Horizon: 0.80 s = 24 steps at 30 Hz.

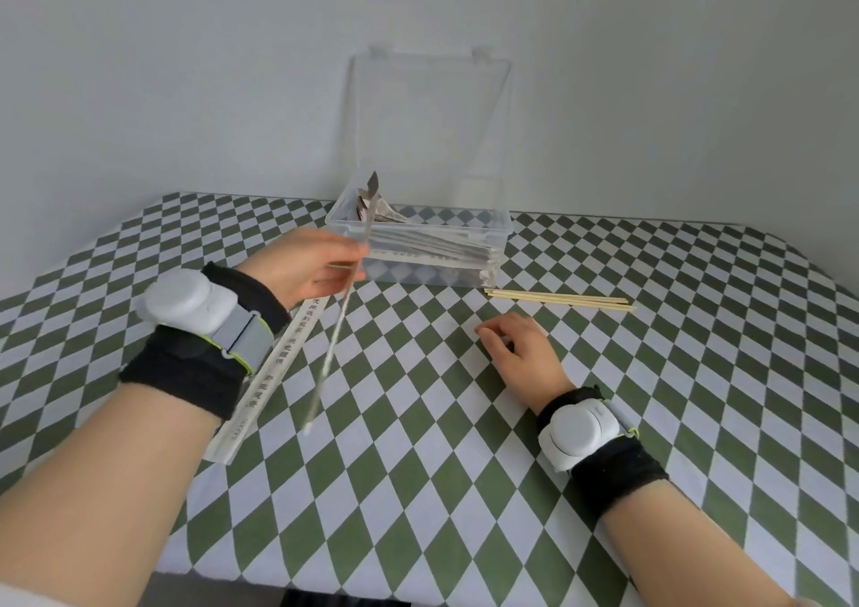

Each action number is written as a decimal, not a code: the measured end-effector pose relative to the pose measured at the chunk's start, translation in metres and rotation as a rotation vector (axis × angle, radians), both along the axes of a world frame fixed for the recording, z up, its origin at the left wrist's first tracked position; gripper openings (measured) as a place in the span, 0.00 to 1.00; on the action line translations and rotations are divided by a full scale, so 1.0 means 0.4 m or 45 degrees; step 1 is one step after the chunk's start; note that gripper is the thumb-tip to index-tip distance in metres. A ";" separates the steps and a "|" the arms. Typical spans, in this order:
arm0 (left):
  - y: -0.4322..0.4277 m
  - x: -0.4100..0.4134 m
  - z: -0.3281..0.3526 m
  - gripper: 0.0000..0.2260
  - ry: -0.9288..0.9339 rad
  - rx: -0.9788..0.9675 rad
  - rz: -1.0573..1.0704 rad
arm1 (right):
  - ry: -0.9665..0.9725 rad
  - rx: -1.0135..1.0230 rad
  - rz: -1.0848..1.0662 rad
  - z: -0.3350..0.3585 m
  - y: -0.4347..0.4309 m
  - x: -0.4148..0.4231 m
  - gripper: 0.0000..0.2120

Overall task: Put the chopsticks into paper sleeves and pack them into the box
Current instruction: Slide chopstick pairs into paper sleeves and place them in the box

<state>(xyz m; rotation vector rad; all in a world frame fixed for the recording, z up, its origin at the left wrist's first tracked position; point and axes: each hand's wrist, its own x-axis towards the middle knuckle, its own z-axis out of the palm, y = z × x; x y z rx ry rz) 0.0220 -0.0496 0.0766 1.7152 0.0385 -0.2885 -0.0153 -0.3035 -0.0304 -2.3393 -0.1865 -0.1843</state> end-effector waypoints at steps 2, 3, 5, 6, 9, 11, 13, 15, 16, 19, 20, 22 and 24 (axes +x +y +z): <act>-0.034 0.002 -0.007 0.10 0.013 -0.366 0.010 | -0.010 0.035 0.022 0.004 0.001 -0.004 0.12; -0.053 0.006 -0.021 0.09 0.019 -0.517 0.037 | -0.008 0.058 0.031 0.004 0.000 -0.005 0.12; -0.091 0.005 -0.063 0.08 0.044 -0.760 0.109 | 0.004 0.089 0.050 0.006 0.000 -0.012 0.11; -0.109 0.004 -0.088 0.08 0.062 -0.854 0.144 | 0.011 0.099 0.064 0.006 0.000 -0.012 0.11; -0.159 -0.003 -0.160 0.08 0.120 -1.105 0.298 | 0.062 0.117 0.119 0.006 0.001 -0.013 0.09; -0.178 -0.009 -0.190 0.09 0.128 -1.243 0.387 | 0.083 0.091 0.167 0.011 0.004 -0.014 0.10; -0.187 -0.011 -0.216 0.10 0.133 -1.332 0.441 | 0.083 0.052 0.204 0.014 0.005 -0.016 0.10; -0.190 -0.011 -0.233 0.10 0.132 -1.390 0.488 | 0.076 0.026 0.231 0.010 0.002 -0.015 0.09; -0.190 -0.009 -0.238 0.11 0.133 -1.408 0.508 | 0.072 0.008 0.242 0.006 0.002 -0.013 0.09; -0.192 -0.005 -0.240 0.10 0.115 -1.403 0.545 | 0.061 0.033 0.298 -0.004 0.000 -0.016 0.13; -0.191 -0.002 -0.241 0.10 0.109 -1.420 0.561 | 0.058 0.070 0.320 -0.004 0.001 -0.017 0.17; -0.186 0.006 -0.247 0.10 0.094 -1.473 0.605 | 0.075 0.184 0.342 -0.002 0.002 -0.018 0.22; -0.183 0.010 -0.253 0.10 0.073 -1.517 0.611 | 0.130 0.272 0.339 0.002 0.003 -0.021 0.24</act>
